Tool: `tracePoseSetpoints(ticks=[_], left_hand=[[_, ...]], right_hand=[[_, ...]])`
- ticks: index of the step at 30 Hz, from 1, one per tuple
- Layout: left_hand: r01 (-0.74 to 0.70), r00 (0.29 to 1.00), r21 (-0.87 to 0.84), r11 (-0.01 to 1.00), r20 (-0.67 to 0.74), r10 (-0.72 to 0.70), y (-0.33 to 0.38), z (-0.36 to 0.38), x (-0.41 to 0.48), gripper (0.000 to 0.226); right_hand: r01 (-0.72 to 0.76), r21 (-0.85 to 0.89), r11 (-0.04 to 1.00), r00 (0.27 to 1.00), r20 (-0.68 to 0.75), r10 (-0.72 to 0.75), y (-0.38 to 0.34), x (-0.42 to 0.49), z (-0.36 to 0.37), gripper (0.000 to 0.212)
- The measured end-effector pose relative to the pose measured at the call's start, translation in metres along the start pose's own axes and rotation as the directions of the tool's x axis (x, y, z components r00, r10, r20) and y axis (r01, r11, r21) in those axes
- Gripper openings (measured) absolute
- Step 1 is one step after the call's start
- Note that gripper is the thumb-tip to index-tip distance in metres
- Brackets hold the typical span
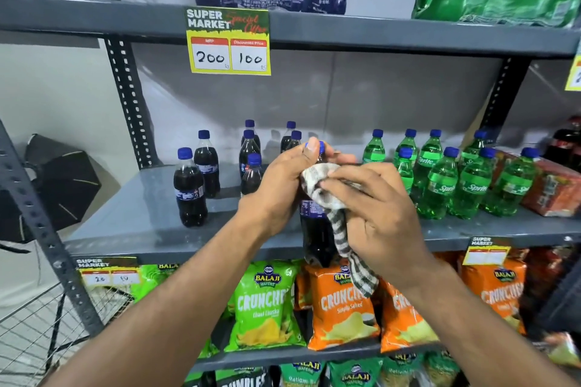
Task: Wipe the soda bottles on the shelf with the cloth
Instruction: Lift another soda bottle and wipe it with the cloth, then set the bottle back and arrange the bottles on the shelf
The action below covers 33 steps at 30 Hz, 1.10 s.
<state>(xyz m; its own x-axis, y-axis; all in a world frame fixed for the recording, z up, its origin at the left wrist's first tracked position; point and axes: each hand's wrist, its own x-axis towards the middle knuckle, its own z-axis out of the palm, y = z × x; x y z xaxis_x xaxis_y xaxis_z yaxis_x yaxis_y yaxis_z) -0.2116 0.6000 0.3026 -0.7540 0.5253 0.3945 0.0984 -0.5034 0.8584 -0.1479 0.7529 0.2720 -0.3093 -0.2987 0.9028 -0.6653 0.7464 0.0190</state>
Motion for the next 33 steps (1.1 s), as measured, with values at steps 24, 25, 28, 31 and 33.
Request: tracePoseSetpoints(ticks=[24, 25, 28, 31, 33], left_hand=[[-0.094, 0.995, 0.109, 0.99, -0.014, 0.096, -0.007, 0.013, 0.01, 0.02], [-0.099, 0.995, 0.139, 0.985, 0.002, 0.099, -0.006, 0.01, 0.013, 0.021], [-0.066, 0.998, 0.252, 0.965, 0.008, 0.066, -0.005, 0.004, 0.021, 0.022], [0.019, 0.998, 0.431, 0.902, -0.068, 0.011, -0.008, -0.003, 0.032, 0.025], [0.04, 0.996, 0.54, 0.841, -0.093, 0.012, -0.01, -0.006, 0.04, 0.021]], right_hand=[[-0.161, 0.093, 0.983, 0.982, 0.118, 0.15, -0.006, -0.08, -0.013, 0.057], [-0.172, 0.093, 0.981, 0.975, 0.16, 0.156, -0.007, -0.086, -0.013, 0.056], [-0.219, 0.083, 0.972, 0.96, 0.195, 0.2, -0.003, -0.093, -0.016, 0.055], [-0.273, 0.067, 0.96, 0.955, 0.144, 0.261, 0.004, -0.092, -0.024, 0.058], [-0.298, 0.052, 0.953, 0.951, 0.107, 0.291, 0.007, -0.094, -0.029, 0.059]])
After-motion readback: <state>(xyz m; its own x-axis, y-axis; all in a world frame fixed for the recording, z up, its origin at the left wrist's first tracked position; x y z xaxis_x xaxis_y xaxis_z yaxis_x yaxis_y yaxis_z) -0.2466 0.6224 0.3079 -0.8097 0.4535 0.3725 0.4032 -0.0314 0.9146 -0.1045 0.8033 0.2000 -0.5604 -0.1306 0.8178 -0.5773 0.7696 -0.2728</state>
